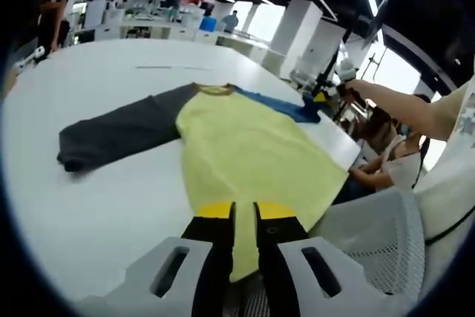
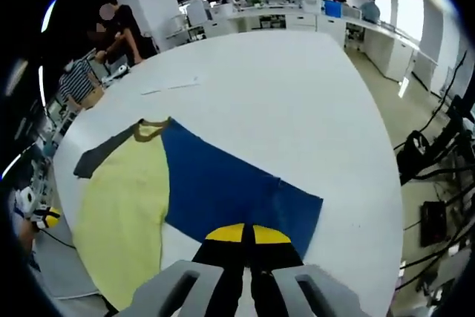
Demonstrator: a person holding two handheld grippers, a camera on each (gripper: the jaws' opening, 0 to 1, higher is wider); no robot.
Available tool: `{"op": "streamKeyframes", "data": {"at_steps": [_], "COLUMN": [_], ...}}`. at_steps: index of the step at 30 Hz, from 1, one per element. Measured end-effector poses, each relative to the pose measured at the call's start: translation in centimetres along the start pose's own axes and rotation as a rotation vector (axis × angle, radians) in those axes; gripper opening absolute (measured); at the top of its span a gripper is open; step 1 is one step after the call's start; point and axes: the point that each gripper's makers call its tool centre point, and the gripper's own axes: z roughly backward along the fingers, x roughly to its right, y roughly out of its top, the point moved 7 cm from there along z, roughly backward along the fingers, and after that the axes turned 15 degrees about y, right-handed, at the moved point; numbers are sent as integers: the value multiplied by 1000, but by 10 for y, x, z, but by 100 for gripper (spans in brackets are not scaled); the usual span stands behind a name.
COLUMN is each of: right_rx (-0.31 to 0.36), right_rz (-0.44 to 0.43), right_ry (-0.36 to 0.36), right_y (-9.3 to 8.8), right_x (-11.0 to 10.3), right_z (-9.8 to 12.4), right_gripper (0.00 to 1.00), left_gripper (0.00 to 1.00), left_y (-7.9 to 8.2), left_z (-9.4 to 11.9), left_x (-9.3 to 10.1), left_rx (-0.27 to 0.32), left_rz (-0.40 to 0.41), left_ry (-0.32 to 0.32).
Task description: Fold the garment on the visible template until the final outline fits inside the template.
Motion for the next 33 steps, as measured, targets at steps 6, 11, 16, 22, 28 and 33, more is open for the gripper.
{"op": "streamKeyframes", "data": {"at_steps": [6, 11, 16, 22, 28, 33], "right_rx": [-11, -25, -32, -48, -60, -71], "right_rz": [12, 27, 39, 58, 73, 89], "right_ry": [20, 37, 51, 65, 80, 91], "right_y": [2, 4, 8, 11, 17, 20], "right_x": [-15, -26, -35, -44, -54, -64], "right_z": [-9, -17, -22, -30, -37, -42], "right_gripper": [0, 0, 0, 0, 0, 0], "left_gripper": [7, 7, 8, 9, 10, 12], "left_y": [-2, -2, -2, -3, -3, -4], "left_z": [1, 2, 2, 4, 6, 5], "left_x": [-1, -2, -3, -5, -6, -7], "left_rx": [3, 7, 8, 14, 15, 9], "left_rz": [-3, -10, -24, -57, -95, -125], "left_ry": [-1, -2, 5, 28, 48, 59]}}
